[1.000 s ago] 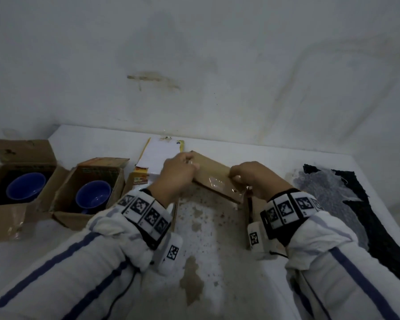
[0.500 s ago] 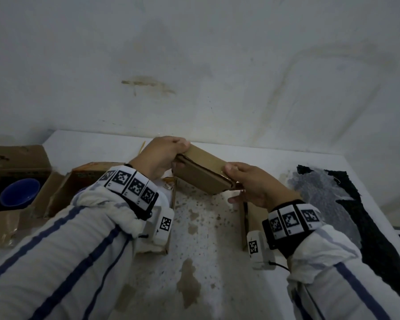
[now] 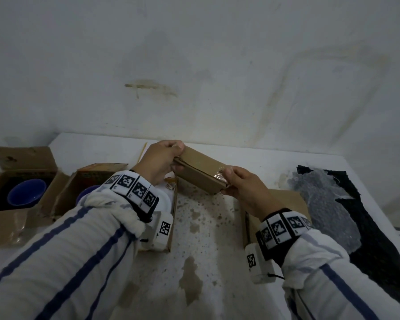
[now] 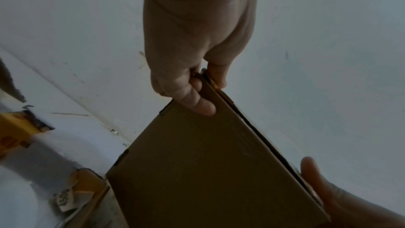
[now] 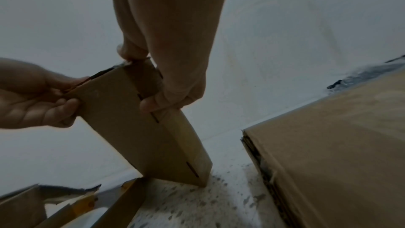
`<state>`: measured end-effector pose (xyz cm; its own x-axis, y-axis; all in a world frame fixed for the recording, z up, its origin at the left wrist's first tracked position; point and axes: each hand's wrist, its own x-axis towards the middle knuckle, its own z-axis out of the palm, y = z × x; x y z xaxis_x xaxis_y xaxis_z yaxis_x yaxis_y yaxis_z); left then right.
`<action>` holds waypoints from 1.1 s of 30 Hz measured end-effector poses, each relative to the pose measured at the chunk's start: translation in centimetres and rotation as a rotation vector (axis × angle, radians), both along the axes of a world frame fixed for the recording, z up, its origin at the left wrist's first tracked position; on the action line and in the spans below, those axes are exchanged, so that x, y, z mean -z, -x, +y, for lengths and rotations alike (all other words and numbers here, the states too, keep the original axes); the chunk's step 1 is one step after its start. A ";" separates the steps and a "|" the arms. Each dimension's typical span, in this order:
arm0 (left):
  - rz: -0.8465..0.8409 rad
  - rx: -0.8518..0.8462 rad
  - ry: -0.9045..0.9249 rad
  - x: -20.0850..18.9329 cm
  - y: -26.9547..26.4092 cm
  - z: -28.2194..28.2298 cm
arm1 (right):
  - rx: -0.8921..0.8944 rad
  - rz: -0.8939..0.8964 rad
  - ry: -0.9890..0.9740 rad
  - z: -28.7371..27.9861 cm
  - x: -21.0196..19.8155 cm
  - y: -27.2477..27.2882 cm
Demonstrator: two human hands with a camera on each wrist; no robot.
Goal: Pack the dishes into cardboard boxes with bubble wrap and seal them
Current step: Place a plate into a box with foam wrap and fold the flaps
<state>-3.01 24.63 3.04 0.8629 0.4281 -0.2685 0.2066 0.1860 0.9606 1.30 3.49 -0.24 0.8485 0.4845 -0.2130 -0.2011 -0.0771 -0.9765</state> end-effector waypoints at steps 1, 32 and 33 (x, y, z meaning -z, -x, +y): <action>0.002 -0.006 0.007 0.0 0.1 0.0 | 0.029 -0.048 0.024 0.2 0.1 0.1; 0.445 0.660 -1.145 7.4 3.5 -6.8 | -0.062 -0.155 0.781 -4.8 2.1 1.0; 0.406 0.660 -1.099 6.9 2.8 -7.8 | 0.013 -0.127 0.732 -6.0 1.9 0.2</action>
